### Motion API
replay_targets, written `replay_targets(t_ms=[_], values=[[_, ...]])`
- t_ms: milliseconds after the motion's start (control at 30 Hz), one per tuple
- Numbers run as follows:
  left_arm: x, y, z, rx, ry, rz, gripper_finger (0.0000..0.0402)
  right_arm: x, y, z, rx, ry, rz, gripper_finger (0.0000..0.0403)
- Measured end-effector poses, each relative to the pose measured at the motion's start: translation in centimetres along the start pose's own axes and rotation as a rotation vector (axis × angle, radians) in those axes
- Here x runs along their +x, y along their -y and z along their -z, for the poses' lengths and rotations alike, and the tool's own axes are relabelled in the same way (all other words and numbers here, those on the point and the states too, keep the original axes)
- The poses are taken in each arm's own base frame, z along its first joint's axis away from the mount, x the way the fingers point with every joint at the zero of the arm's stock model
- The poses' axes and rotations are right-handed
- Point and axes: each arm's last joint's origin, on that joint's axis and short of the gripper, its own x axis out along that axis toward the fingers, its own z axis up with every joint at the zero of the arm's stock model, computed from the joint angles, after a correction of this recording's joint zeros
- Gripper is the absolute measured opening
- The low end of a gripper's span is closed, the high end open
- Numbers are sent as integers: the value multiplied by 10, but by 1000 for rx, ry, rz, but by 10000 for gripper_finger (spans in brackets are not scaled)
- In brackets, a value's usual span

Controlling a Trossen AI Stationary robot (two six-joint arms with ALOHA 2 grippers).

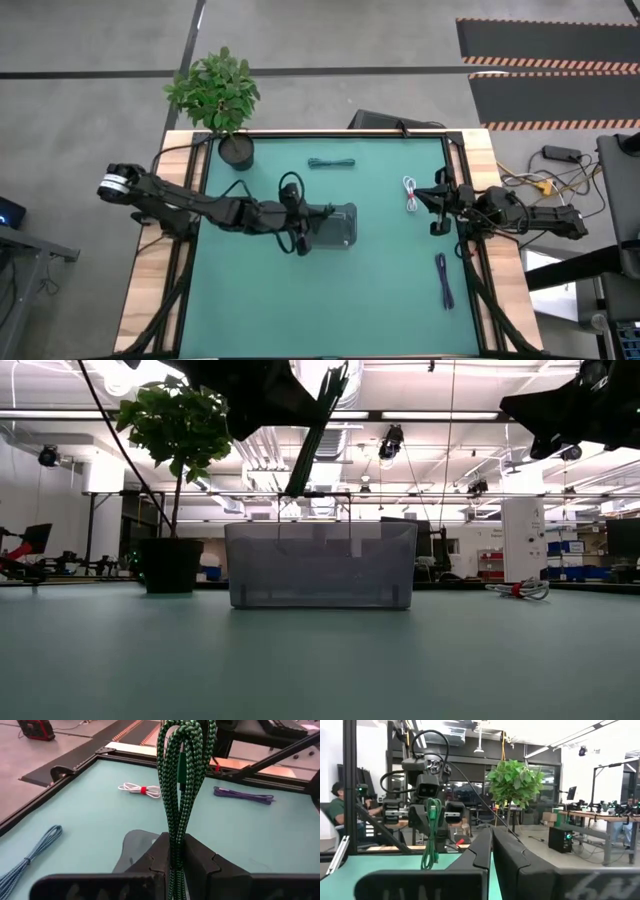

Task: Pick and place USB-C Cables
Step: Put the green cable into the black transparent container

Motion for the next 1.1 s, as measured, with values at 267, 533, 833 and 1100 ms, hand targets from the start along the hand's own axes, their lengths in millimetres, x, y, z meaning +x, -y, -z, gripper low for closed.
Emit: replay_targets(t_ms=[267, 533, 833, 1100], values=[[4, -10, 5, 16, -68, -29, 19, 0, 0, 1, 24, -11, -2, 9], [6, -14, -5, 25, -111, -49, 19, 0, 1, -3, -9, 29, 21, 9], [-4, -9, -45, -7, -179, -83, 19, -2, 4, -27, -9, 225, 67, 9], [16, 2, -50, -60, -312, -125, 19, -1, 1, -25, 83, 190, -29, 9]])
